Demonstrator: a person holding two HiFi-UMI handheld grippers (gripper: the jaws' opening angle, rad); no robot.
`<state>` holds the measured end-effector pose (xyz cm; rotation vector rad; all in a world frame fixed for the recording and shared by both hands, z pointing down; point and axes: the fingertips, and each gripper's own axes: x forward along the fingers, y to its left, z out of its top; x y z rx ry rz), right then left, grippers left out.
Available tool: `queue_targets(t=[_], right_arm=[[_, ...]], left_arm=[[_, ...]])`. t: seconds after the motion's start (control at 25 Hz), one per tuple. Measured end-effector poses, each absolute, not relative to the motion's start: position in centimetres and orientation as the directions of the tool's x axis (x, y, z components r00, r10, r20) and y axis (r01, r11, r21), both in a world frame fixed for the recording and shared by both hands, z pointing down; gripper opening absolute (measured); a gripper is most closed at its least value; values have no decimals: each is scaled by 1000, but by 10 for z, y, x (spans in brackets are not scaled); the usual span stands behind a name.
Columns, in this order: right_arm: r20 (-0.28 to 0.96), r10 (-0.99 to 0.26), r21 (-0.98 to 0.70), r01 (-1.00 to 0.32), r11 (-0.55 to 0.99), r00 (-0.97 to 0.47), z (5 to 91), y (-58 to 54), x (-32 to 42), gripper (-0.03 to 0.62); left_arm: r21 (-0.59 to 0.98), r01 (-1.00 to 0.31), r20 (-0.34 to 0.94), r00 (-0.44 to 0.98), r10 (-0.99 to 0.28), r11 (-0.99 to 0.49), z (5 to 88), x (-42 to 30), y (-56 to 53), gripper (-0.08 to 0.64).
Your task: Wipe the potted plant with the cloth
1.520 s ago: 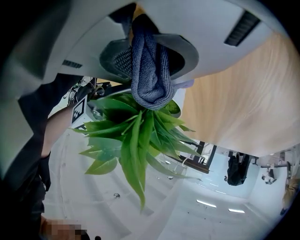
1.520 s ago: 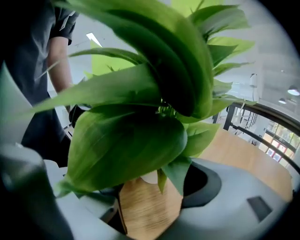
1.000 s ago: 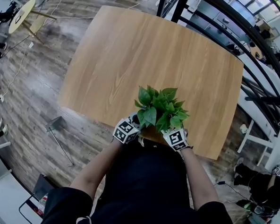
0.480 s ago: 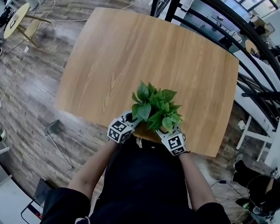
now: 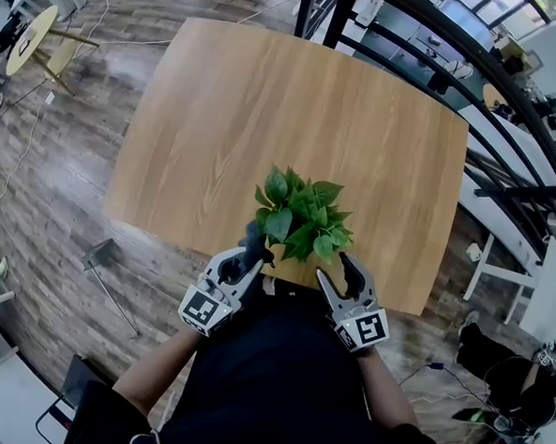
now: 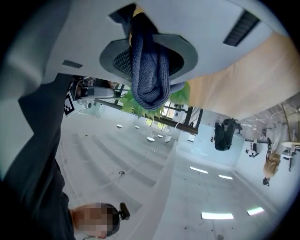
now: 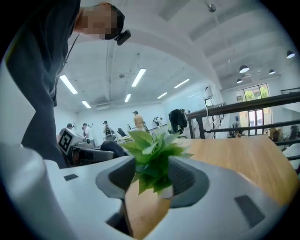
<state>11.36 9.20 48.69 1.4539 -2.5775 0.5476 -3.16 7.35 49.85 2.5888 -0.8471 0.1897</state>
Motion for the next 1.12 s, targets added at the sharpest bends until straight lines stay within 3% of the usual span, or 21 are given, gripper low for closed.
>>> queue_targets(t=[0.04, 0.08, 0.24, 0.4, 1.12], right_arm=[[249, -819, -244, -852, 464, -517, 469, 91, 116, 131], [209, -834, -238, -854, 463, -510, 451, 89, 118, 25], [71, -867, -163, -863, 478, -494, 382, 81, 116, 25], [-2, -870, -271, -837, 476, -494, 343, 62, 114, 25], [16, -952, 38, -951, 306, -306, 323, 44, 85, 20]], left_arm=[[317, -600, 227, 800, -556, -734, 483, -33, 71, 89], [281, -614, 200, 789, -581, -737, 467, -34, 68, 89], [150, -677, 93, 735, -671, -721, 406, -32, 55, 89], [187, -675, 19, 729, -684, -714, 366, -21, 38, 89], [138, -682, -17, 723, -690, -718, 348, -26, 11, 89]])
